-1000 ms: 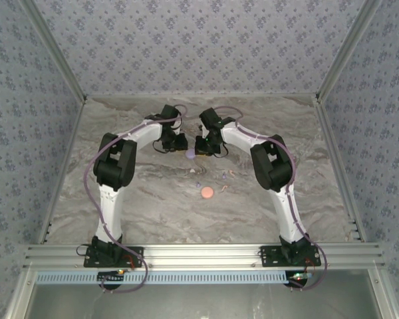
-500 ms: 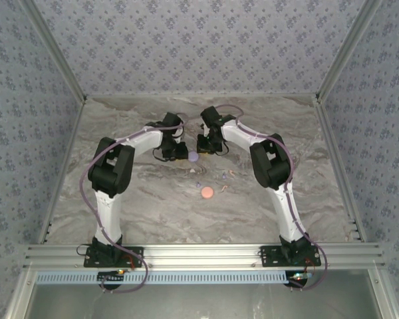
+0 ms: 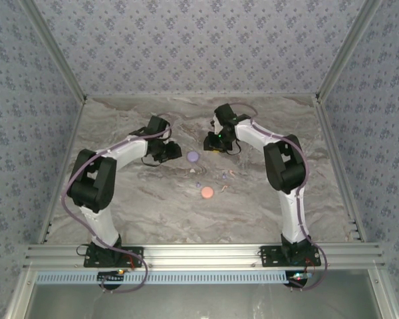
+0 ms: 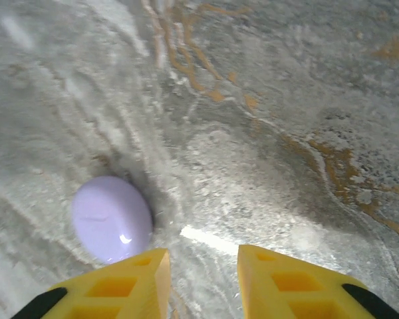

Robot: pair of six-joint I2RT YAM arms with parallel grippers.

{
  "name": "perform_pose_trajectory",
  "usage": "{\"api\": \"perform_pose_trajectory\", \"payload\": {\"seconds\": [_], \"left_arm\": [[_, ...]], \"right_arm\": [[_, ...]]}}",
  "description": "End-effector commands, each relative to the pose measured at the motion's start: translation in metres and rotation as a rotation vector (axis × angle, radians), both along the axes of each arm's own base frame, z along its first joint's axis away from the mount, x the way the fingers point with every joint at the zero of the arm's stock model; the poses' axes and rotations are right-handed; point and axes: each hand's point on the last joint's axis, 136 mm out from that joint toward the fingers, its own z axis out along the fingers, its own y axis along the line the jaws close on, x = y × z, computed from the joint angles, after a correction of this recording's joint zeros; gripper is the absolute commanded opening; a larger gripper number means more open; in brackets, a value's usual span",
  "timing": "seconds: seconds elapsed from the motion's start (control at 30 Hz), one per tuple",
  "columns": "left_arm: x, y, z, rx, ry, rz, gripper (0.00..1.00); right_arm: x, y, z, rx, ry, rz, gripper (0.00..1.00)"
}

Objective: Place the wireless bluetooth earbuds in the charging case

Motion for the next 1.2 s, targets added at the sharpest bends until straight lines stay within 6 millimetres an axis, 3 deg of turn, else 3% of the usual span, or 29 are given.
{"api": "perform_pose_trajectory", "payload": {"seconds": [0.0, 0.3, 1.17], "left_arm": [[0.006, -0.016, 0.012, -0.156, -0.030, 0.043, 0.41], [0.007, -0.032, -0.005, -0.277, 0.013, 0.070, 0.47], [0.006, -0.052, -0.032, -0.306, 0.077, 0.044, 0.43]], "right_arm": [[-0.006, 0.021, 0.020, 0.137, -0.028, 0.082, 0.37], [-0.007, 0.038, 0.006, 0.180, 0.029, 0.095, 0.38], [-0.008, 0.049, -0.016, 0.199, 0.101, 0.100, 0.29]]}}
